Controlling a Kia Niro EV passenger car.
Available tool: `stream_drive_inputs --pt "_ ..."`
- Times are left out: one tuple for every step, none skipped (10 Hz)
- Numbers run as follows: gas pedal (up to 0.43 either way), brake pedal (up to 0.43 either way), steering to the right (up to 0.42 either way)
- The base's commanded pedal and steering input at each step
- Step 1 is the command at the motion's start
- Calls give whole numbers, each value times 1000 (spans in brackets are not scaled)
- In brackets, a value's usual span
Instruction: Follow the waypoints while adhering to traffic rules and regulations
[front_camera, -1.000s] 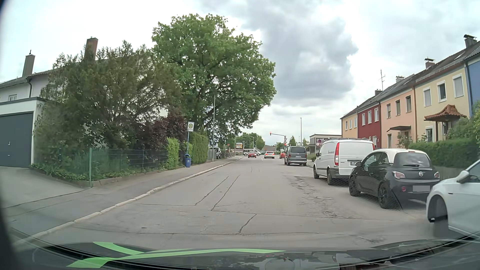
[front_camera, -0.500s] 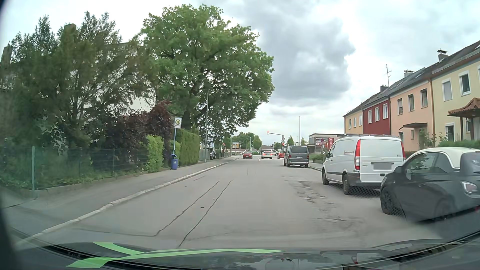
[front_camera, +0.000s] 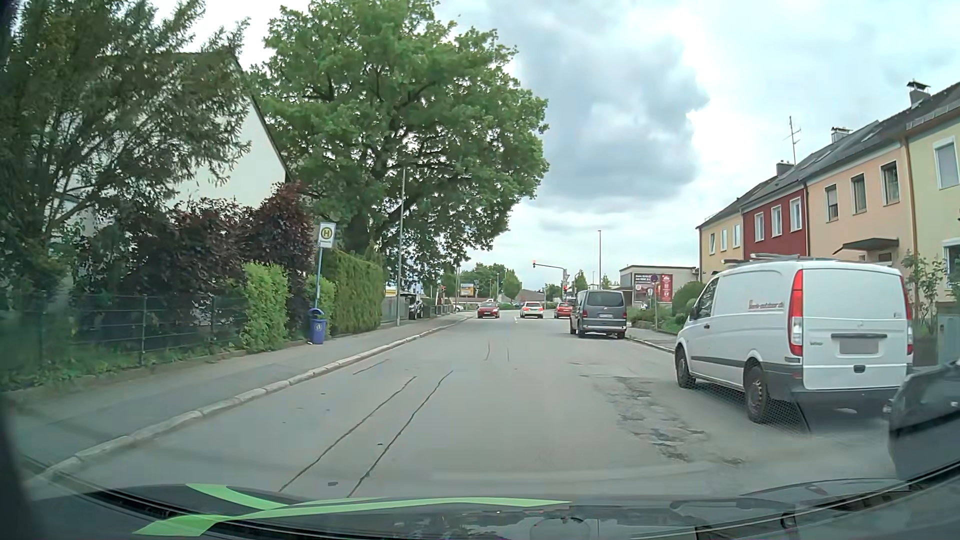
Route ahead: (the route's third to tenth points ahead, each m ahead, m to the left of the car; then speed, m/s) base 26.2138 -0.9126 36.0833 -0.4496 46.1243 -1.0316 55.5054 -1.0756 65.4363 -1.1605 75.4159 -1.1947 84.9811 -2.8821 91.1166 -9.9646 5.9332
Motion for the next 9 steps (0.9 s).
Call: stream_drive_inputs --pt "47 0 5" --pt "47 0 6" --pt "47 0 6" --pt "47 0 8" --pt "47 0 8" --pt "47 0 8" --pt "47 0 8" --pt "47 0 9" --pt "39 0 11"
